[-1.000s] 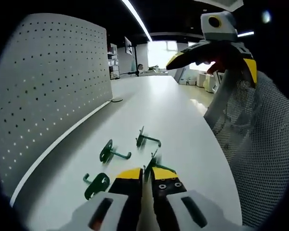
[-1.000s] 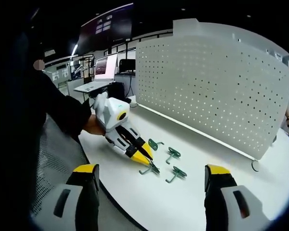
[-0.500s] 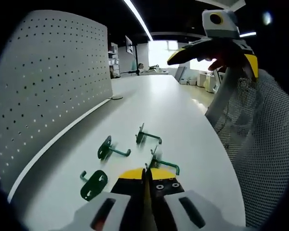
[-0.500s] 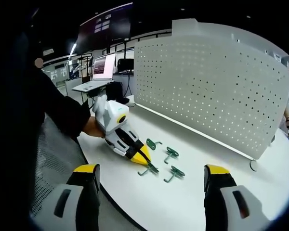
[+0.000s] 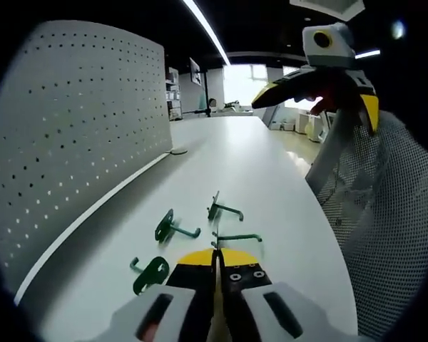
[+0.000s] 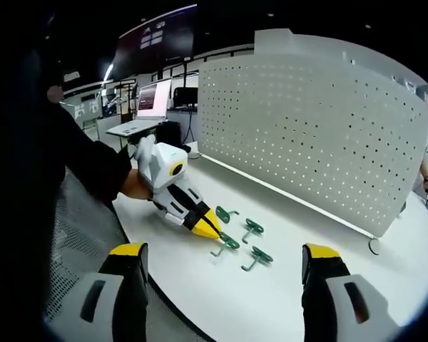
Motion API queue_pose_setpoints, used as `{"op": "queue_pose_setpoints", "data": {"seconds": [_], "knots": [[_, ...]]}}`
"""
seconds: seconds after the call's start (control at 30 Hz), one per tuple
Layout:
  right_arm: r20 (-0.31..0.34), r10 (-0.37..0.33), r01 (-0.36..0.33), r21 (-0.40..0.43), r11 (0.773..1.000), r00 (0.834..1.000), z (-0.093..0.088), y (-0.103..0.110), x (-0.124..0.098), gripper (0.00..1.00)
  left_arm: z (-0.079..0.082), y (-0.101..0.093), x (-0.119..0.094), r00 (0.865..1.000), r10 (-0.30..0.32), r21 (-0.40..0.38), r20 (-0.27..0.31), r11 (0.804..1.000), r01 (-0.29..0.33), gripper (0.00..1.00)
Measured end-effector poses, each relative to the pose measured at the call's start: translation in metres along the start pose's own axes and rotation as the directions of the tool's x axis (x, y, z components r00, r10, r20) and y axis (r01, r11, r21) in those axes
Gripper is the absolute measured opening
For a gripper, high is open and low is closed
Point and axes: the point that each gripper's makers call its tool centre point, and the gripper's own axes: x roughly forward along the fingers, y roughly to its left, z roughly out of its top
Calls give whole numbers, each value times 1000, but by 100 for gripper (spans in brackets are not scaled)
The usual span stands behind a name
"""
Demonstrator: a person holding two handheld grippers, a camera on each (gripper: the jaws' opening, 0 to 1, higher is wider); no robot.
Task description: Insert the hook assembly into the mounting plate slot until the hook locks in place.
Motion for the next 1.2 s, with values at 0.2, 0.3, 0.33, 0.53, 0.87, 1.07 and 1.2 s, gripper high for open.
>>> {"op": "queue_pose_setpoints", "data": {"seconds": [0.2,0.3,0.33,0.53,0.87,1.07,1.2], "knots": [[-1,7,-7,-3,1000,1000,0,1,1,86,8,5,-3,1000,19,-13,22,1000,-19,1],[-2,12,-12,-4,1000,1000,0,2,1,86,12,7,-5,999,28,-25,32,999,-27,1],[-2,11,-11,-7,1000,1000,0,2,1,86,13,8,-6,999,34,-29,35,999,-33,1],[0,16,-16,-4,1000,1000,0,2,1,86,18,11,-11,998,40,-73,48,997,-36,1],[3,22,-22,-3,1000,1000,0,4,2,86,16,12,-15,998,56,-101,42,994,-51,1],[15,14,-14,-1,1000,1000,3,2,2,85,22,14,-21,997,63,-105,50,993,-58,1],[34,18,-18,3,1000,999,9,3,3,84,31,17,-28,995,79,-99,59,992,-72,1]]}}
